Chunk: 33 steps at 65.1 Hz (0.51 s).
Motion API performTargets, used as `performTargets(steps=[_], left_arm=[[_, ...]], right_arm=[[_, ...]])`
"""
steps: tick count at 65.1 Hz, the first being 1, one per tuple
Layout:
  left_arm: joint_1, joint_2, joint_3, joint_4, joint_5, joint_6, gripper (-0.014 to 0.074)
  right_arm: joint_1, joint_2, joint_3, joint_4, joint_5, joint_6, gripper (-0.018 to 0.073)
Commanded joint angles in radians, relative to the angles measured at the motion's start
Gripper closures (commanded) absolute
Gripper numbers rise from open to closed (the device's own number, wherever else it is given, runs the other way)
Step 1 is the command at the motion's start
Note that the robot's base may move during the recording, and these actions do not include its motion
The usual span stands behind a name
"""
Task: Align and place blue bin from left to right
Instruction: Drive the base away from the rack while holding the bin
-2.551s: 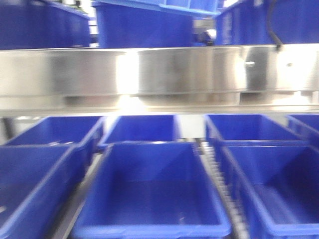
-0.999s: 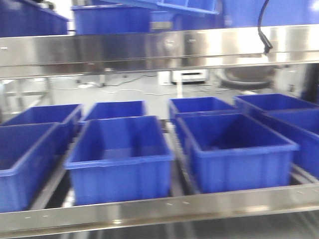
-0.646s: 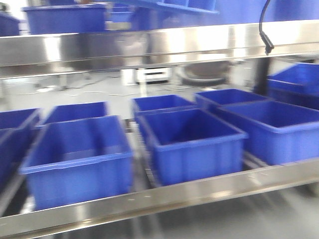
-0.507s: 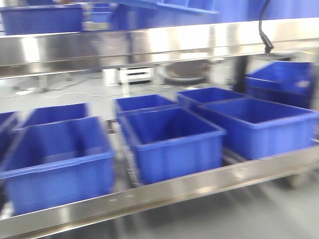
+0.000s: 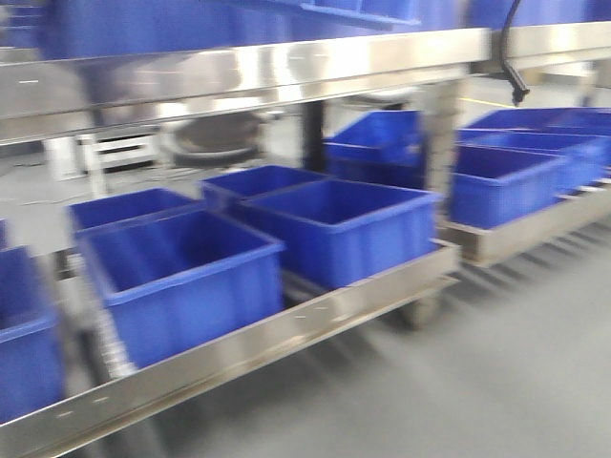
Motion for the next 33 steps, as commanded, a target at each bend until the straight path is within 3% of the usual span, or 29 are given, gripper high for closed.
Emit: performTargets(steps=[1, 33], left_arm=[[-0.016, -0.036, -0.027, -0.086, -0.098, 0.009, 0.0707], [-0.016, -0.036, -0.027, -0.086, -0.098, 0.009, 0.0707]], right_arm=[[0.005, -0.013, -0.013, 0.024, -0.090, 0.018, 0.0712], [0.005, -0.013, -0.013, 0.024, -0.090, 0.018, 0.0712]])
